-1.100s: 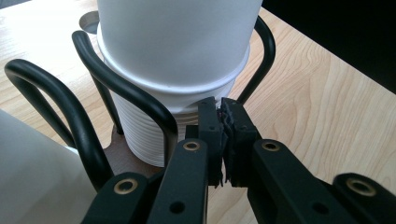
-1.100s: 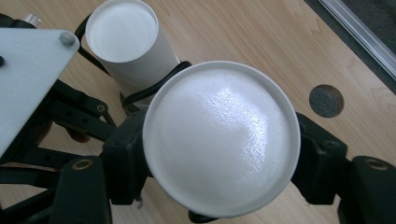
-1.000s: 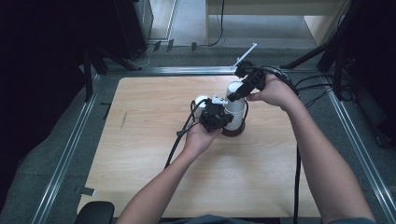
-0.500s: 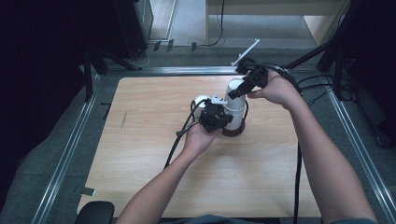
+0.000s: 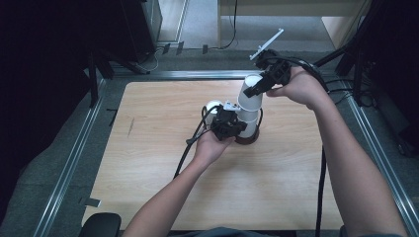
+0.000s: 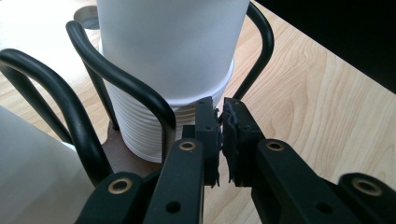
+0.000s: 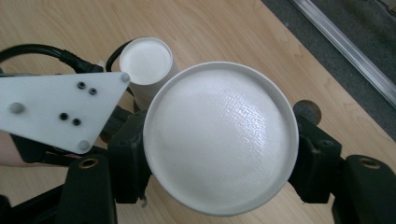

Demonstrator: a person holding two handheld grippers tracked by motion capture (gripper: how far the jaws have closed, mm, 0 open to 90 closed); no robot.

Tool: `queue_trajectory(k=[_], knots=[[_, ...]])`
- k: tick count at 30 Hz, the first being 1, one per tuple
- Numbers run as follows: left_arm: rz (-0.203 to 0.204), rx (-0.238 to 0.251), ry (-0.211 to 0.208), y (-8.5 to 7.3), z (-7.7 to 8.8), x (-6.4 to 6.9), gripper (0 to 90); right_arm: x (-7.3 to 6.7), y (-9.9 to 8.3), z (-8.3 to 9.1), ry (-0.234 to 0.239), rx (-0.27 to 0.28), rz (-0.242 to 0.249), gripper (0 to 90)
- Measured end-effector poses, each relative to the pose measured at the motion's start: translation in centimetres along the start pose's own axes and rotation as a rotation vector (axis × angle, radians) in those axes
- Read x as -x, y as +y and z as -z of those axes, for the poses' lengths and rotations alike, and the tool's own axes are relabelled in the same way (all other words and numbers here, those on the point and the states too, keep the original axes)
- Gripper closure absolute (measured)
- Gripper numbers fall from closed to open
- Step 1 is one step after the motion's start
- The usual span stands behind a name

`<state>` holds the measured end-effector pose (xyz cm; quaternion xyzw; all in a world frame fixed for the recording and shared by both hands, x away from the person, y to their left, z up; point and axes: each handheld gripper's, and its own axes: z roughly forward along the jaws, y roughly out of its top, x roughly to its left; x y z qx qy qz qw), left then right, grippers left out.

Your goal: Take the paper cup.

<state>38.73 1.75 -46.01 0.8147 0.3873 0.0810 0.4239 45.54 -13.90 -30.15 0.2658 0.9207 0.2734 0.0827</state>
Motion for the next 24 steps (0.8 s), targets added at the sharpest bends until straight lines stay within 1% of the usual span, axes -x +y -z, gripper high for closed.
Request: queue_trajectory(k=[2,3,4,6,7,10,13,16,17,18,20,22,24], knots=[[0.002,-0.008,-0.004,0.0,0.0,-0.1,84.4,-0.1,0.1,0.9,-0.004,0.03,-0.01,33.1],[0.001,-0.015,0.001,-0.1,-0.1,-0.1,84.2,-0.2,0.1,1.4,-0.002,0.04,-0.017,33.1],[-0.004,-0.022,0.004,-0.1,-0.2,-0.2,83.3,-0.3,0.1,1.7,-0.008,0.038,-0.01,33.1],[0.008,-0.015,0.001,-0.2,-0.2,-0.2,83.5,-0.5,0.0,2.4,-0.018,0.037,0.0,33.2],[0.003,-0.006,0.001,-0.3,-0.1,-0.2,83.3,-0.5,-0.1,2.7,-0.022,0.039,0.004,33.1],[-0.002,-0.009,0.0,-0.3,-0.1,-0.1,83.2,-0.6,-0.2,3.9,-0.028,0.058,0.001,33.1],[-0.002,-0.015,-0.004,-0.3,0.0,-0.1,82.8,-0.7,-0.4,4.8,-0.035,0.059,0.008,33.1],[-0.012,-0.019,-0.012,-0.3,0.2,-0.1,81.8,-1.0,-0.8,5.7,-0.017,0.062,0.005,33.1],[-0.019,-0.021,-0.014,-0.3,0.2,0.0,81.2,-1.1,-1.1,5.9,0.005,0.068,0.0,33.1],[-0.023,-0.022,-0.015,-0.3,0.3,0.0,80.7,-1.2,-1.3,6.1,0.018,0.071,0.003,33.2],[-0.017,-0.025,-0.025,-0.4,0.6,0.0,79.6,-1.3,-1.8,6.3,0.022,0.076,0.009,33.2],[-0.017,-0.023,-0.04,-0.4,0.9,-0.1,78.8,-1.5,-2.5,6.5,0.034,0.078,0.011,33.2],[-0.018,-0.03,-0.056,-0.5,1.2,-0.2,78.0,-1.7,-3.0,6.5,0.035,0.076,0.018,33.1]])
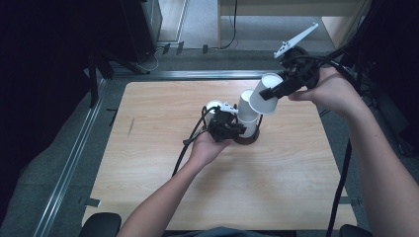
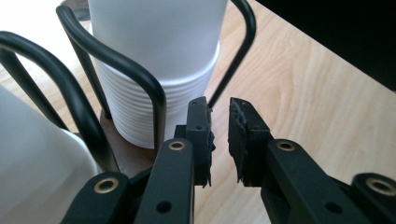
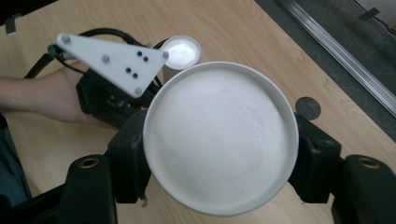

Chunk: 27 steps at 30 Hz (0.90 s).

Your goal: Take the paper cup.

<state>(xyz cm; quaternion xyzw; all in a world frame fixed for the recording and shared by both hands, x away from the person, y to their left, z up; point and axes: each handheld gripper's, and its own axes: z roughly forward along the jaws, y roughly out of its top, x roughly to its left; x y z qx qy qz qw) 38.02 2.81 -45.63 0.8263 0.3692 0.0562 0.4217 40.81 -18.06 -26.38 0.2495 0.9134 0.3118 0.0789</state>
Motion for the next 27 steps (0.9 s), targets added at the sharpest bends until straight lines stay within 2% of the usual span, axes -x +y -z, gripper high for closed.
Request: queue_trajectory(k=[3,7,10,21,27], knots=[[-0.001,-0.002,-0.017,-0.2,0.6,-0.1,76.6,-0.3,-0.9,0.1,0.004,0.003,0.001,33.1],[-0.015,-0.014,-0.037,-0.5,1.3,-0.2,74.7,-0.8,-2.2,0.0,0.042,0.013,0.001,33.2],[-0.021,-0.02,-0.051,-0.8,1.8,-0.4,72.5,-1.2,-3.2,-0.5,0.053,0.009,0.021,33.2],[-0.046,-0.028,-0.095,-2.0,4.0,-1.4,68.5,-2.7,-6.0,-2.3,0.093,0.02,0.04,33.2],[-0.062,-0.003,-0.124,-2.8,5.2,-1.8,65.5,-3.6,-6.9,-3.4,0.109,0.016,0.069,33.1]])
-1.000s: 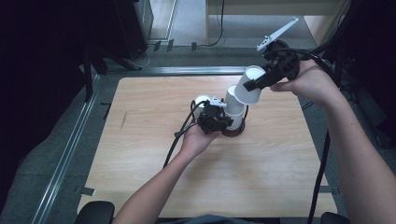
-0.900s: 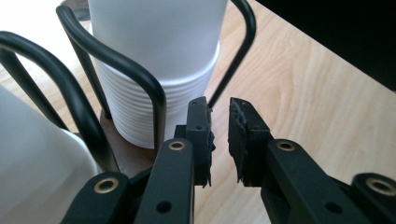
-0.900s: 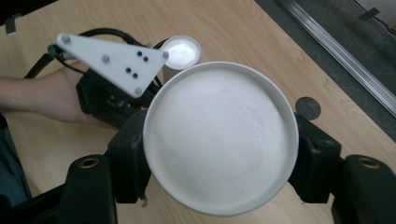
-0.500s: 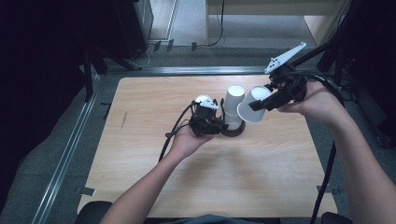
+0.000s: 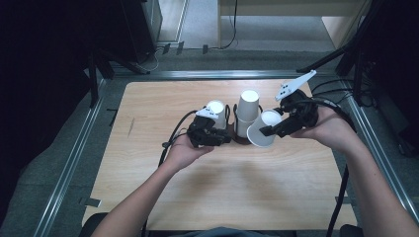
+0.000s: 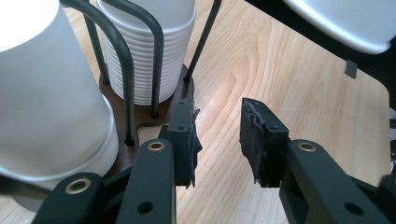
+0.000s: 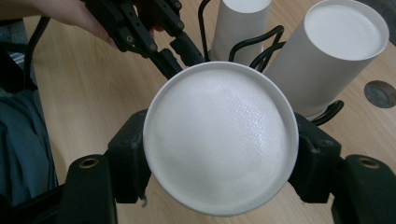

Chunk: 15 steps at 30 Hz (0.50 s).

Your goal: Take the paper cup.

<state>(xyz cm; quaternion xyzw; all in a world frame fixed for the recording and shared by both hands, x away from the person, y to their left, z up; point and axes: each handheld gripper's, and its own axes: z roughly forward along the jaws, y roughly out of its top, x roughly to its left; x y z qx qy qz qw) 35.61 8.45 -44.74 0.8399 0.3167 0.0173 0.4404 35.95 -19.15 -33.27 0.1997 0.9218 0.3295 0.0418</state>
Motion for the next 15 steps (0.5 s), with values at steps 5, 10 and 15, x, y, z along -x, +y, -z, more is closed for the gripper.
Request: queue_trajectory(k=[5,10,15], knots=[[-0.028,-0.003,-0.01,-0.9,0.7,-0.2,57.1,-0.5,-0.6,-1.1,0.01,0.02,0.025,33.3],[-0.032,-0.001,-0.022,-1.5,1.3,-0.7,49.6,-0.7,-1.3,-2.5,0.035,0.041,0.01,33.5],[-0.051,0.003,-0.044,-2.1,1.8,-0.9,43.1,-1.0,-1.9,-4.0,0.055,0.042,0.009,33.5]])
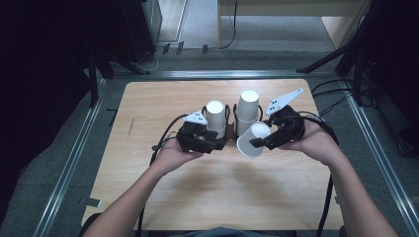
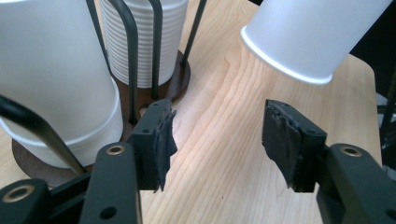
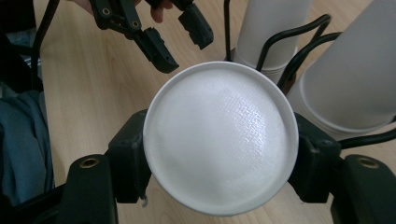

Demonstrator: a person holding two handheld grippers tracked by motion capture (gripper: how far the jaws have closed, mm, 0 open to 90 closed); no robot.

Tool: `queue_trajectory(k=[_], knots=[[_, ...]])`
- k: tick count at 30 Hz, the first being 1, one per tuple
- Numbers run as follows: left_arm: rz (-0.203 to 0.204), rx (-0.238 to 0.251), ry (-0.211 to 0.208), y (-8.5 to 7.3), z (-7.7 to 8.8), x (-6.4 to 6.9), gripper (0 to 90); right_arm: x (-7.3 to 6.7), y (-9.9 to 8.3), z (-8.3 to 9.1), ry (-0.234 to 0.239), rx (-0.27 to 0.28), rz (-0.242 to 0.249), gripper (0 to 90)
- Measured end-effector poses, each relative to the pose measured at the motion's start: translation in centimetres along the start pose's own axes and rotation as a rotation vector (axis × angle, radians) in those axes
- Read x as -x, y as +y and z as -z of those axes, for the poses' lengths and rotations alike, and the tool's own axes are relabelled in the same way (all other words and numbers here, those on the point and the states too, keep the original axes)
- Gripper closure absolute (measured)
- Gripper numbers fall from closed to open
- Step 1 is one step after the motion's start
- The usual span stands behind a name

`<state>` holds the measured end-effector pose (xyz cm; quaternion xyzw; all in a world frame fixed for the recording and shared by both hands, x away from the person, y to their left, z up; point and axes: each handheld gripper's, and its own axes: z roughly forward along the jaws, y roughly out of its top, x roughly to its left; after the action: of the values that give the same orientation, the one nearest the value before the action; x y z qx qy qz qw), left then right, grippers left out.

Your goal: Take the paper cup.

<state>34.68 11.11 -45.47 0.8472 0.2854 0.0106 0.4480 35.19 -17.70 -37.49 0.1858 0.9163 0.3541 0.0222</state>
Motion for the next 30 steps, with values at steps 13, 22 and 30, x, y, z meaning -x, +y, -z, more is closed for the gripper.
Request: queue_trajectory(k=[13,22,30], knots=[[-0.043,-0.016,-0.029,-1.0,0.6,-0.2,41.0,0.1,-1.7,-3.8,0.078,0.047,-0.001,33.4],[-0.058,-0.011,-0.055,-1.7,0.5,-0.4,40.3,-0.1,-2.5,-5.6,0.091,0.058,-0.012,33.4],[-0.053,-0.03,-0.044,-2.1,0.4,-0.6,40.4,-0.2,-3.3,-6.5,0.102,0.094,-0.02,33.4]])
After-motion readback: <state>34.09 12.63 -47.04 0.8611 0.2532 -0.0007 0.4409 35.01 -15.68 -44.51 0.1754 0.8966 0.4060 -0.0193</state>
